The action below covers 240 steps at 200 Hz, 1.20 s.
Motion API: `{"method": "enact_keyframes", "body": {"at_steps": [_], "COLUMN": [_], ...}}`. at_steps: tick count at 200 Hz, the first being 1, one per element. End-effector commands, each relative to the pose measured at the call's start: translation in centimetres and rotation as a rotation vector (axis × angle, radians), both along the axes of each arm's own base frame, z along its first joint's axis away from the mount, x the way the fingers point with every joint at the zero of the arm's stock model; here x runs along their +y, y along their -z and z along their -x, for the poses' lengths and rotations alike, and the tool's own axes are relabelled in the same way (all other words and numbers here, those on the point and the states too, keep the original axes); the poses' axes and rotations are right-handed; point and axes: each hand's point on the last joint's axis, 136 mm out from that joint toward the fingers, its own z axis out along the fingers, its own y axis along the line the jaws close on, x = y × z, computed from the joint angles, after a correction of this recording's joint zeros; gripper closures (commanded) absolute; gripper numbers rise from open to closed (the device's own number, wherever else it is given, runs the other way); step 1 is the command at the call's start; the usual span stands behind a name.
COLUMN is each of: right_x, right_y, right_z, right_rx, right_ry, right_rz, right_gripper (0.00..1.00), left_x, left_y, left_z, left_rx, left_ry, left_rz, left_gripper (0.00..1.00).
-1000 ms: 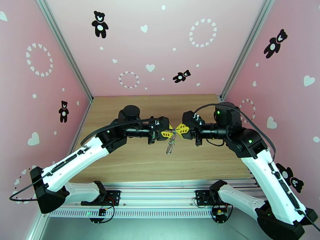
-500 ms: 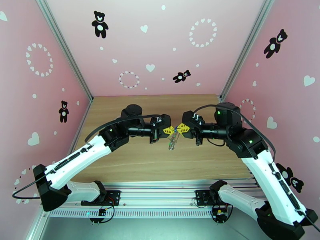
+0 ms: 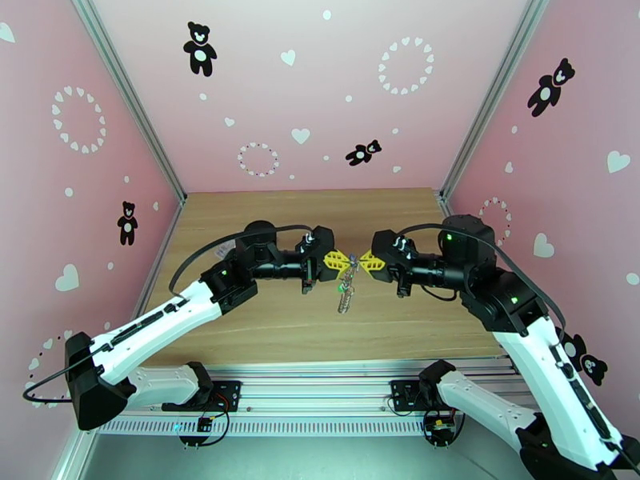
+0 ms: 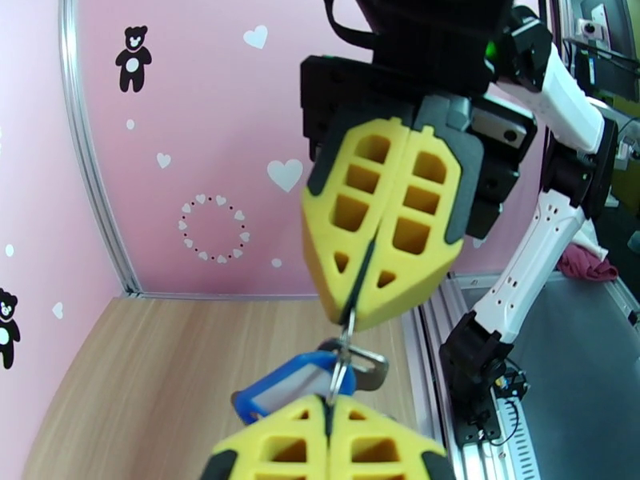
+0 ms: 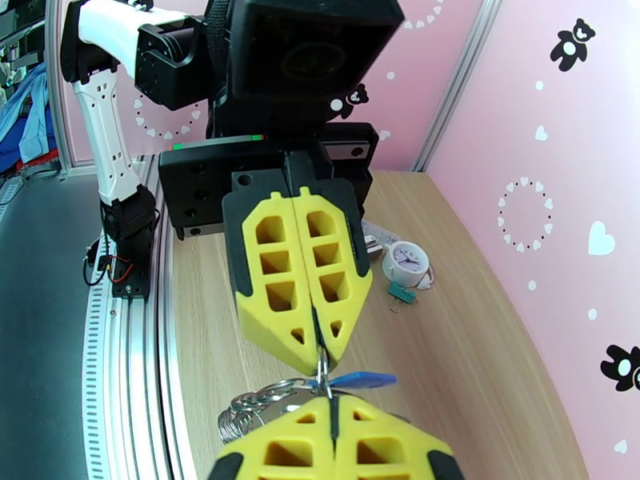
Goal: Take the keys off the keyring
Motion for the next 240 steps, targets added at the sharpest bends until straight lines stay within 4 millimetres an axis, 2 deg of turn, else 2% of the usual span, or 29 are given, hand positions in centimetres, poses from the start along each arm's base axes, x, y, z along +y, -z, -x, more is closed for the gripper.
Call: {"method": "enact_keyframes", "body": {"at_steps": [1,33,55,90,119,140,165,240], "right_x": [-0.6,-0.7,-0.1,0.6,0.3,0.3,0.4,0.8], "right_y": [0.6,0.5,0.1,-1.3,-1.7,-1.6,-1.8,-1.4], "right_z": [-0.2,0.0,-0.2,-0.8,-0.7,-0.5,-0.3,0.1], "right_rx": [0.004,-0.006,-0.001,-0.020,-0.034,-0.029,-0.029,0.016], "right_ry": [0.041,0.041,0.013,-0.007,0.007,0.003,-0.007,-0.055], "right_rz": [0.020,0.021,-0.005,-0.045,-0.041,-0.040,-0.046,-0.019], "right_gripper": [1.00,1.00,1.00,1.00,1.00,1.00,1.00,1.00], "left_x": [0.4,0.8,0.2,-1.3,-0.9,-0.6,-0.5,-1.0], "left_y": [-2.8,-3.5,-3.9,-2.5,-1.8,-1.7,-1.5,-0.9], "left_z": [0.5,0.6,1.0,0.8,0.4,0.2,0.2,0.7], "left_rx": [0.016,0.023,0.047,0.083,0.057,0.038,0.019,-0.016], "left_ry": [0.020,0.011,0.039,0.047,0.003,-0.019,-0.022,0.034], "left_rz": [0.107,0.143,0.150,0.099,0.072,0.065,0.041,-0.083], "left_gripper": [1.00,1.00,1.00,1.00,1.00,0.87,0.81,0.77]}}
